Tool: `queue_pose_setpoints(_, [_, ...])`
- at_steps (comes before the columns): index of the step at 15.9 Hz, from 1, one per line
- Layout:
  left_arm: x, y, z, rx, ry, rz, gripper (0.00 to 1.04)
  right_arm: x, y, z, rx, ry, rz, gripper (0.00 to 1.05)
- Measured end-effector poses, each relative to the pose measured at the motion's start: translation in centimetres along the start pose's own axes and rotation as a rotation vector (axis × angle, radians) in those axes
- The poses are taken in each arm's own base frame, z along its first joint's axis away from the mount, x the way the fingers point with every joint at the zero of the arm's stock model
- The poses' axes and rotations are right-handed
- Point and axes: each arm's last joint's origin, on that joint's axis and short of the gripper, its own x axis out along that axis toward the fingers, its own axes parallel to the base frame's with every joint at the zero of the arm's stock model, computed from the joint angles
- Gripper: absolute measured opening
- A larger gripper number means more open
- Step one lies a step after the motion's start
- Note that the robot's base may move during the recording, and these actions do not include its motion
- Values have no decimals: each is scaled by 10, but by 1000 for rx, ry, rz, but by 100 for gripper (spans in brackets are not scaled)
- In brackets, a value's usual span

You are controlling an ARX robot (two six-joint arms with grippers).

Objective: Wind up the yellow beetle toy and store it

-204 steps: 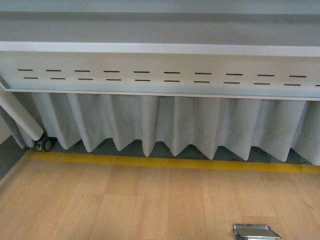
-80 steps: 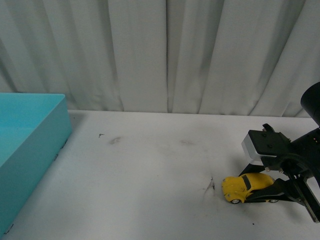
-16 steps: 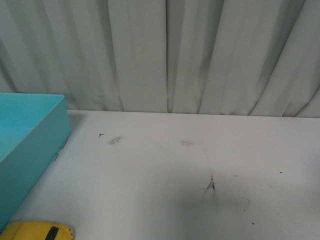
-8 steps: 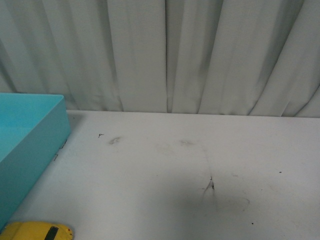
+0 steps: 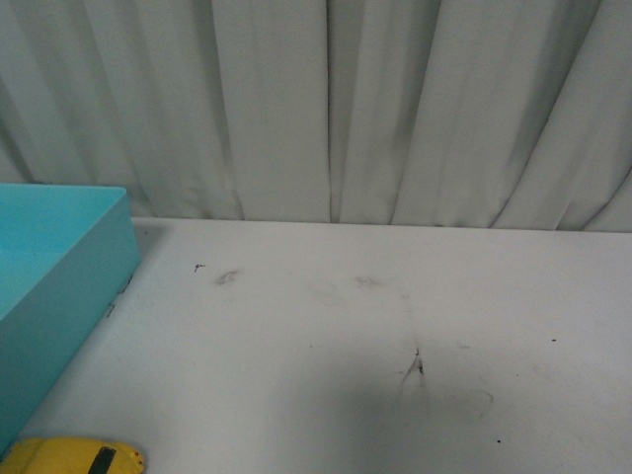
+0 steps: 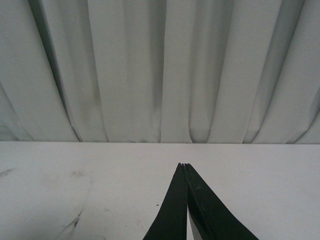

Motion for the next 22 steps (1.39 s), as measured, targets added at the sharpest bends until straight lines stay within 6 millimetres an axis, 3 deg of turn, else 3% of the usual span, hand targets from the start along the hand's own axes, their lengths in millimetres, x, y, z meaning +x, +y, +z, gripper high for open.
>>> queue_pose_setpoints(18, [0, 0, 0, 0, -1, -1, 98, -23, 0, -4, 0, 12, -1, 2])
queue_pose_setpoints(19, [0, 0, 0, 0, 0, 0, 98, -23, 0, -3, 0, 10, -1, 13])
queue_pose_setpoints(20, [0, 0, 0, 0, 0, 0, 98, -23, 0, -3, 0, 9, -1, 60])
queue_pose_setpoints(22, [0, 0, 0, 0, 0, 0, 98, -23, 0, -3, 0, 9, -1, 84])
